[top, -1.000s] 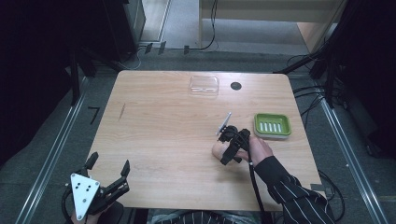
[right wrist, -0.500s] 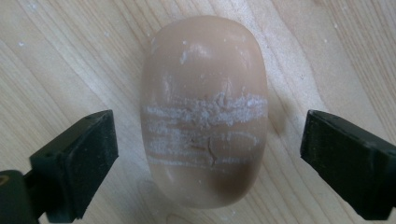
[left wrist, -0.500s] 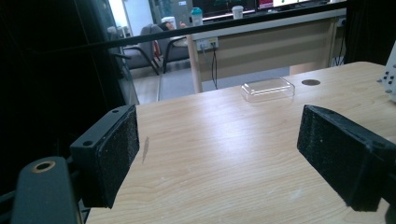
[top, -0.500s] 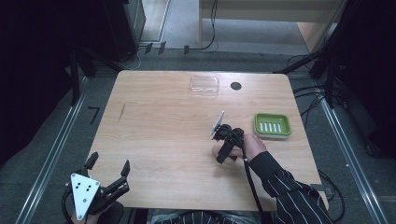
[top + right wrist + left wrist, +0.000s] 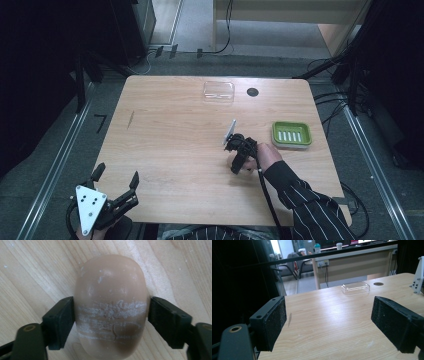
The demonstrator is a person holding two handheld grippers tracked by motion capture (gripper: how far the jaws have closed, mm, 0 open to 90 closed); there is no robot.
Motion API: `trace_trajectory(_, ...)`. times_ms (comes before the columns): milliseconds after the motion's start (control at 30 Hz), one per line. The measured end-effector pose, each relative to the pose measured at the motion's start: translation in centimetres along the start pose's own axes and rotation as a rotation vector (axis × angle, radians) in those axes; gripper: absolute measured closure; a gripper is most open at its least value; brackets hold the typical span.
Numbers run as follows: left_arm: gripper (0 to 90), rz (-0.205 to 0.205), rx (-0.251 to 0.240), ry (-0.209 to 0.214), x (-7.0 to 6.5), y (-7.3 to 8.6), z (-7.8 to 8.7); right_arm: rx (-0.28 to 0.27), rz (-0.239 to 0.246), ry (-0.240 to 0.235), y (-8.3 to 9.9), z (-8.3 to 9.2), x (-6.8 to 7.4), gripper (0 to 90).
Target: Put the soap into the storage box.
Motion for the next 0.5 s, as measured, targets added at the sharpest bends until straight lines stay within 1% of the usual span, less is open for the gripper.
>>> trace_trajectory(33, 13.3, 0.0, 0.0, 0.0, 0.0, 0.0, 0.0, 0.002, 0.0, 0.01, 0.0, -0.04, -0.03, 26.9)
trace_trajectory(133, 13.3, 0.0, 0.0, 0.0, 0.0, 0.0, 0.0, 0.0, 0.0, 0.008, -0.04, -0.01, 0.04, 28.7)
trace_trajectory(200, 13.3, 0.0, 0.0, 0.0, -0.01, 0.0, 0.01, -0.001, 0.006, 0.015, -0.08, 0.09, 0.2, 33.0)
trace_trajectory(233, 13.3, -0.001, 0.0, -0.001, 0.0, -0.01, 0.01, 0.0, 0.015, 0.022, -0.1, 0.07, 0.17, 33.1)
trace_trajectory(400, 13.4, 0.001, -0.001, 0.0, 0.01, -0.01, 0.02, 0.005, 0.015, 0.027, -0.05, 0.07, 0.21, 33.5)
trace_trajectory(500, 13.3, 0.001, -0.001, -0.001, 0.01, -0.01, 0.01, 0.008, 0.024, 0.038, -0.05, 0.1, 0.24, 33.5)
Point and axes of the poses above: each handheld gripper's, and its own axes: z roughly backward along the jaws, y roughly out of its underside, x roughly to its left, the point moved 10 cm from there along -z, roughly forward along the jaws, and after that the axes turned 3 degrees about y, right-handed, at the moved point
